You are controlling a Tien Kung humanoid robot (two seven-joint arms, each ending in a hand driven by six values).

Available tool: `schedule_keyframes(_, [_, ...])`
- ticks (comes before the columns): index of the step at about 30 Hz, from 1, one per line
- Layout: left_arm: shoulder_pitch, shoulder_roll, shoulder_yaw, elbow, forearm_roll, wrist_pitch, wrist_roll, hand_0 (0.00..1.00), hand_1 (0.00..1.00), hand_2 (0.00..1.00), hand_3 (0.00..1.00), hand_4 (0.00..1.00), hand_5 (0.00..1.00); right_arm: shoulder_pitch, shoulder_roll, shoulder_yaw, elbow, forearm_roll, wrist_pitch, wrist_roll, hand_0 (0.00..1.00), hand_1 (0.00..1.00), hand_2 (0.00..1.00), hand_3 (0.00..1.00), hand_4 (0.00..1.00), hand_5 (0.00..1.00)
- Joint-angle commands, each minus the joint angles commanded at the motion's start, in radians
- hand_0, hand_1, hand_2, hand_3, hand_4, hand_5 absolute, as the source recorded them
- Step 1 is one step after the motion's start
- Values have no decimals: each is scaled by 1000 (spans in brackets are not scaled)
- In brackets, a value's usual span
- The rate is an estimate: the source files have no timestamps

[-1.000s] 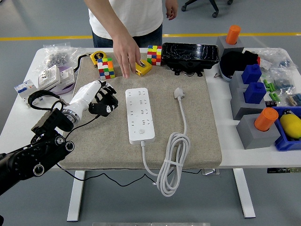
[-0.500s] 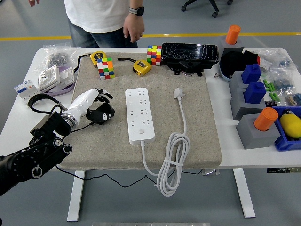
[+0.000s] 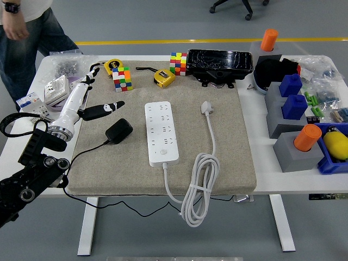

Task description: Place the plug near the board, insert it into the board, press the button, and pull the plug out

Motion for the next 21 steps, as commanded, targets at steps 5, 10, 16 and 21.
schedule_keyframes(5, [31,6,-108,-5,-212,28,-80,482,598,580,614,842,238,12,7,-3,-5,-6,-8,0,675,674,671,585,983,524])
schedule_keyframes(10, [50,14,-186,-5,-262,23,-89,486,582,562,590,808,222,23,18,-12,-12,-9,-6,-2,675,675,671,583,979,528])
schedule_keyframes(16, [86,21,-266,-32,-273,11,-93,491,568,557,584,792,217,44,20,-27,-27,-10,-9,-1,675,675,672,583,980,524])
schedule_keyframes(21, [106,26,-301,-43,-266,6,-84,493,563,558,582,775,208,58,19,-44,-29,-8,-9,-1,672,675,673,583,980,525])
